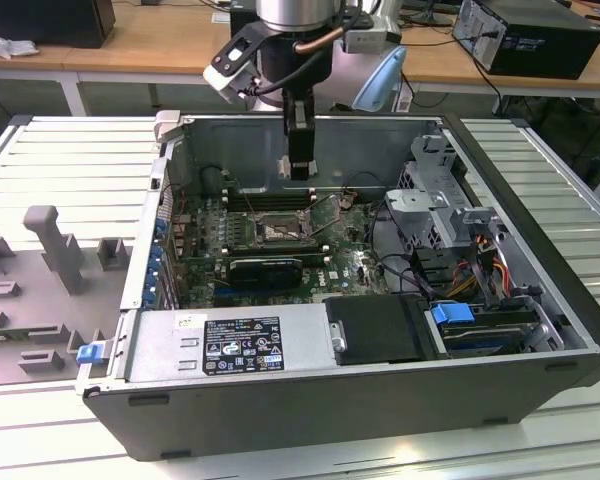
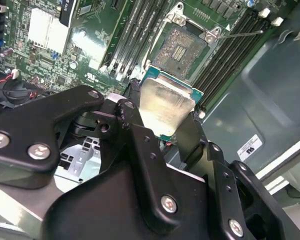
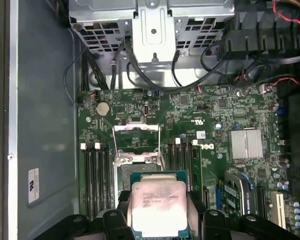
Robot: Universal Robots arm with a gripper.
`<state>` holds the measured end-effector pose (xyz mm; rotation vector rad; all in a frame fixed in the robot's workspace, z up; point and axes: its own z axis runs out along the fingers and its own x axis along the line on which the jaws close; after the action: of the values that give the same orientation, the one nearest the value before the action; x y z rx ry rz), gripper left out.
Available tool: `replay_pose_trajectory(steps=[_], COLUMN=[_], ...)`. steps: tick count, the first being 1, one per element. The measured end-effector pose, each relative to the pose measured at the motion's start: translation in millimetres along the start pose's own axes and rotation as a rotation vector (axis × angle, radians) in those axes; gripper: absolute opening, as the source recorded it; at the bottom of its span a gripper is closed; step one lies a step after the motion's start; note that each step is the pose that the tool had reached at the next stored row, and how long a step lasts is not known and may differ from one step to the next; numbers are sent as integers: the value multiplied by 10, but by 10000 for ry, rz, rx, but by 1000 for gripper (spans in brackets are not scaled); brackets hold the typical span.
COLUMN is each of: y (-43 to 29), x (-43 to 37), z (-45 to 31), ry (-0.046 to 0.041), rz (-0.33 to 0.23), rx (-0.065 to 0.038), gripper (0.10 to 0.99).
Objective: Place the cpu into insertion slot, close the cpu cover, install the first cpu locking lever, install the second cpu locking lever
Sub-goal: 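Place the cpu into insertion slot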
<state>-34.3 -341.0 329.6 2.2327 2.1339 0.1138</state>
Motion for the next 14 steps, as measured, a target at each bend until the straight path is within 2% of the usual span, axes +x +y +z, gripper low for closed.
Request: replay_pose_trajectory(steps=[3,10,14], y=[-6,-12,-23], x=[-1,-2,-3], z=[58,110,184], ry=[6,7,9], rz=[-74,-75,-88], rx=[2,1,3], gripper=[529,529,529])
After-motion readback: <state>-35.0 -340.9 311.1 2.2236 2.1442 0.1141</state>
